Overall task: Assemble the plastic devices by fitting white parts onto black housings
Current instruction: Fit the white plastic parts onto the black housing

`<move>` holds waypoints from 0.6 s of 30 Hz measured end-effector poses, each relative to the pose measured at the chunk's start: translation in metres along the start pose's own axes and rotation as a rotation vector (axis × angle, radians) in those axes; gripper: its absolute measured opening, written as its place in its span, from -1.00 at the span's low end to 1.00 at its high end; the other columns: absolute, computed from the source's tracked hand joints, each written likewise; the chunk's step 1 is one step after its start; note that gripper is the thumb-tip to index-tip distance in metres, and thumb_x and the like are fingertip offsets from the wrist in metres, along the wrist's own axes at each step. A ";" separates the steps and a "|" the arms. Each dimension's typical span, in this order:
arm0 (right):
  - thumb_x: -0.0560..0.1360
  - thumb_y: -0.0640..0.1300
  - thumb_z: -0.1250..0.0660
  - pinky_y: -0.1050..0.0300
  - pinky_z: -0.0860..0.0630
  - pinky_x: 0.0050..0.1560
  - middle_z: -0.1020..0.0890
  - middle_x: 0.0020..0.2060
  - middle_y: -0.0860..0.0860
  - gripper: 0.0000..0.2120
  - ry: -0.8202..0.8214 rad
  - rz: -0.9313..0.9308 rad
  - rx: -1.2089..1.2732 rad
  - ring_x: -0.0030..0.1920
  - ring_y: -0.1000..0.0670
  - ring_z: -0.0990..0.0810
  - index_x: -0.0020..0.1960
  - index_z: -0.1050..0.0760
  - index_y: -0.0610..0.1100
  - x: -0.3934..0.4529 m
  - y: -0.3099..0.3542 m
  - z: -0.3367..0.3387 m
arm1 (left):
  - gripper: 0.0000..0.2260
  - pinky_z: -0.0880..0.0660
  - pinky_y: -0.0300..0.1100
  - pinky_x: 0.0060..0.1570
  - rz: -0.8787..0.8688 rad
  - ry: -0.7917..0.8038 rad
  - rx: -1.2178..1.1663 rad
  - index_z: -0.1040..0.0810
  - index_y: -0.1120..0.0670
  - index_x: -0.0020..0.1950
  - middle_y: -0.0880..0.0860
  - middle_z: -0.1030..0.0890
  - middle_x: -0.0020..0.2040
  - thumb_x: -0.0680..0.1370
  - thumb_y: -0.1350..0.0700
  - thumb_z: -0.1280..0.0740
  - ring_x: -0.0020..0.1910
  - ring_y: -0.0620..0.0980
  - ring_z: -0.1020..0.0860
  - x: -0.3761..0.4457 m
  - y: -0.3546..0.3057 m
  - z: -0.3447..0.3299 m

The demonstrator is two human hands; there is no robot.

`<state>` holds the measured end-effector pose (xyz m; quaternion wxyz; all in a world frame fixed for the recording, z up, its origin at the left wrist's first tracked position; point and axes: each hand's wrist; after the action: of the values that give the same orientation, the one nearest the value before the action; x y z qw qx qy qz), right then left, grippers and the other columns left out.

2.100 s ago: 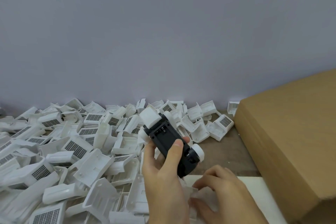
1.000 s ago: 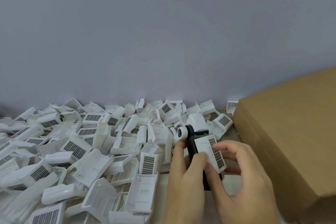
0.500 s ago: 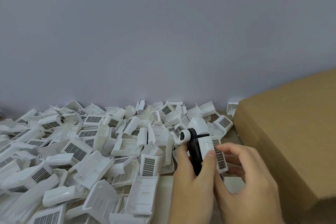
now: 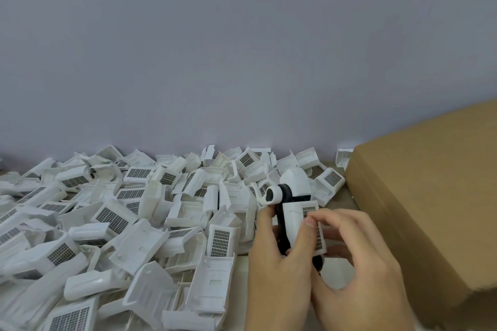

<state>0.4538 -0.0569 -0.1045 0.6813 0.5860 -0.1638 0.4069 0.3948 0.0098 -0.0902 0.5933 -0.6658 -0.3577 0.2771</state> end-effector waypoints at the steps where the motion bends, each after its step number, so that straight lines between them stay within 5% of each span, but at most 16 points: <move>1: 0.26 -0.17 -0.46 0.35 -0.55 -0.18 -0.59 -0.04 0.08 -0.67 0.009 -0.003 0.009 -0.11 0.12 -0.65 0.03 -0.64 -0.02 0.000 0.000 0.000 | -0.81 -0.62 0.16 0.02 0.000 -0.012 0.005 -0.58 -0.31 0.01 -0.06 -0.73 -0.10 0.52 0.00 -0.47 -0.12 -0.04 -0.70 0.000 0.000 0.001; 6: 0.27 -0.19 -0.46 0.34 -0.54 -0.09 -0.65 0.03 0.10 -0.60 0.048 -0.053 0.083 -0.01 0.08 -0.67 0.10 -0.63 0.01 -0.002 0.000 0.001 | -0.86 -0.64 -0.10 -0.14 0.027 -0.045 -0.038 -0.62 -0.08 0.12 0.00 -0.74 -0.13 0.58 0.08 -0.36 -0.16 -0.04 -0.71 0.002 -0.001 0.004; 10: 0.51 -0.15 -0.38 0.22 -0.56 -0.02 -0.70 -0.01 0.11 -0.78 0.040 -0.213 0.223 -0.01 0.06 -0.68 0.12 -0.59 0.07 -0.004 -0.003 0.003 | -0.87 -0.47 -0.49 -0.36 0.024 0.003 -0.055 -0.66 -0.07 0.07 -0.29 -0.68 -0.22 0.60 0.05 -0.32 -0.21 -0.31 -0.65 -0.002 -0.007 0.004; 15: 0.58 -0.03 -0.28 0.41 -0.51 -0.14 -0.74 -0.14 0.13 -0.81 0.173 -0.451 0.376 -0.10 0.16 -0.69 0.00 -0.68 0.00 0.001 -0.001 0.009 | -0.85 -0.48 -0.44 -0.41 0.026 0.058 -0.084 -0.68 -0.03 0.00 -0.06 -0.72 -0.18 0.58 -0.01 -0.32 -0.23 -0.19 -0.67 -0.004 -0.008 0.003; 18: 0.60 0.06 -0.25 0.31 -0.55 -0.10 -0.75 -0.11 -0.01 -0.68 0.275 -0.512 0.516 -0.04 0.05 -0.71 0.00 -0.71 -0.09 0.000 0.003 0.010 | -0.80 -0.49 -0.41 -0.37 -0.008 0.094 -0.089 -0.67 0.00 -0.02 -0.05 -0.71 -0.22 0.58 -0.07 -0.32 -0.27 -0.18 -0.66 -0.005 -0.009 0.001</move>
<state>0.4545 -0.0657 -0.1000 0.6068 0.6999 0.1884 0.3263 0.3892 0.0067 -0.0822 0.5805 -0.7022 -0.3442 0.2271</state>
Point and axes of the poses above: each hand's wrist, its own x-axis towards the middle knuckle, its own z-axis out of the back of the hand, y = z × x
